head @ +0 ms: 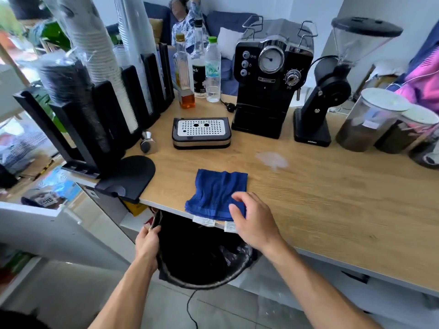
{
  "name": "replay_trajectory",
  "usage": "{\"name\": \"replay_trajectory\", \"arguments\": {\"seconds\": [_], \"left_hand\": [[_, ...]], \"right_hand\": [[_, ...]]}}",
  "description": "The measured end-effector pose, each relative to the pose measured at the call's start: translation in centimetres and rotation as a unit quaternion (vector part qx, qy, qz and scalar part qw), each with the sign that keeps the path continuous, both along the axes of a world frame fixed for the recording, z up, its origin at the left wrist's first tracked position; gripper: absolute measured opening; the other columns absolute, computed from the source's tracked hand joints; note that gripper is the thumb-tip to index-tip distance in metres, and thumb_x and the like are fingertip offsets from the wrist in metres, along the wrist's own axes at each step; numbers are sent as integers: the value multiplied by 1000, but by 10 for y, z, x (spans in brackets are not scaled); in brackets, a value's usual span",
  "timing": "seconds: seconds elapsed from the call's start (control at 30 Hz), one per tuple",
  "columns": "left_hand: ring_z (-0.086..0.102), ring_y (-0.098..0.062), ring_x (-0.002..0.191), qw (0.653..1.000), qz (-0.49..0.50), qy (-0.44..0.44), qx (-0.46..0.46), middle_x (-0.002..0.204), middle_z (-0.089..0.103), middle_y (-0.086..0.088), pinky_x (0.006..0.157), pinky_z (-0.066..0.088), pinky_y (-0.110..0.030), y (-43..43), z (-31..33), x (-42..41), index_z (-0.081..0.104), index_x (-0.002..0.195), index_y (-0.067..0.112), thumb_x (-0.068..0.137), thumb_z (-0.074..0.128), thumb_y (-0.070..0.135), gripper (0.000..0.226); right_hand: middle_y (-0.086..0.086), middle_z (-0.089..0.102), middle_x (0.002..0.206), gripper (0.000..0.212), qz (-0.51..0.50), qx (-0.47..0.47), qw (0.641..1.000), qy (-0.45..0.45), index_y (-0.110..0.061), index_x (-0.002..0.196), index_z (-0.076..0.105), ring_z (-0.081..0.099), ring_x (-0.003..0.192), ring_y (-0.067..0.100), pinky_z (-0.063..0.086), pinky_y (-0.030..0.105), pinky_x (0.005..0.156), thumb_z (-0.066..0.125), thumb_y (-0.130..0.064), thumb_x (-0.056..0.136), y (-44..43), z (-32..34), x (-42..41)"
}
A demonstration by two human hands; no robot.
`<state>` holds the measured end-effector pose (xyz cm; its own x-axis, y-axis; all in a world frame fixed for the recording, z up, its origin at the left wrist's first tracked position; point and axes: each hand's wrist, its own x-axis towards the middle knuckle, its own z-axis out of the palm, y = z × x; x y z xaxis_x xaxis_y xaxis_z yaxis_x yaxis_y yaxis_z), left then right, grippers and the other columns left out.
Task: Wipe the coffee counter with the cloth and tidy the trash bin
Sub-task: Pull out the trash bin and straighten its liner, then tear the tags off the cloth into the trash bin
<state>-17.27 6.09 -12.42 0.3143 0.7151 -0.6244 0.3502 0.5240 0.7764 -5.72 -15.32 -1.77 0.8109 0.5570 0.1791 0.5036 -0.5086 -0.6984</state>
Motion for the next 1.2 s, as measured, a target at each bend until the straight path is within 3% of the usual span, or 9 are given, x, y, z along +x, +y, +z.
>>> {"name": "replay_trajectory", "arguments": {"seconds": [0.13,0.23,0.3,0.37,0.53,0.67,0.83,1.1,1.2], "left_hand": [[57,-18,55,1000,1,-10,-22,68,61,-6,52,47,-28,0,-5,3,51,77,16,91,57,17,16],[59,-20,62,999,3,-18,-31,76,62,-9,59,49,-31,4,-10,2,52,79,17,91,57,17,13],[62,-25,80,999,5,-32,-36,95,65,-11,79,53,-39,4,-15,0,59,95,18,92,56,15,5],[63,-27,104,998,3,-51,-43,115,65,-8,101,47,-46,2,-19,-2,61,119,23,93,53,13,29],[59,-26,118,995,-6,-63,-79,133,60,-3,107,42,-45,9,-26,-2,55,134,30,94,51,14,43],[54,-22,124,994,-6,-64,-83,140,55,-1,110,39,-43,10,-27,0,52,137,27,93,53,15,46],[56,-24,121,994,-24,-60,-82,137,57,-1,109,40,-44,14,-32,3,53,135,29,92,55,19,45],[61,-25,114,993,-18,-83,-85,126,64,-5,107,43,-44,14,-25,9,57,132,23,94,52,12,40],[62,-25,110,993,-18,-81,-86,124,65,-5,105,45,-43,13,-21,8,56,133,23,94,52,12,41]], "right_hand": [[6,28,151,58,44,-98,994,-1,-10,142,29,16,141,22,12,31,113,42,-39,93,46,-23,22],[3,4,158,73,35,-212,977,5,-20,148,8,-7,143,28,-1,50,114,32,-57,90,73,-40,39],[3,-3,158,81,26,-261,965,3,-29,147,-1,-14,141,33,-7,59,109,24,-70,82,84,-48,43],[5,-3,157,89,13,-284,959,-15,-34,145,-4,-16,140,37,-9,65,105,19,-80,72,90,-53,43],[6,-4,157,97,-11,-327,944,-48,-39,143,-3,-15,138,43,-5,73,100,22,-88,63,102,-53,49],[7,-10,157,76,13,-330,943,-31,-37,144,-4,-21,139,39,-10,67,105,19,-72,81,102,-52,50],[7,2,158,59,28,-268,960,-71,-20,147,11,-8,143,31,-2,52,114,26,-45,95,97,-57,39],[9,36,148,44,84,-116,986,-88,-6,131,45,18,142,25,5,34,115,46,-16,88,87,-63,-13],[9,53,135,41,78,-26,996,-36,-6,123,53,39,133,22,23,29,113,45,-10,83,80,-60,-30]]}}
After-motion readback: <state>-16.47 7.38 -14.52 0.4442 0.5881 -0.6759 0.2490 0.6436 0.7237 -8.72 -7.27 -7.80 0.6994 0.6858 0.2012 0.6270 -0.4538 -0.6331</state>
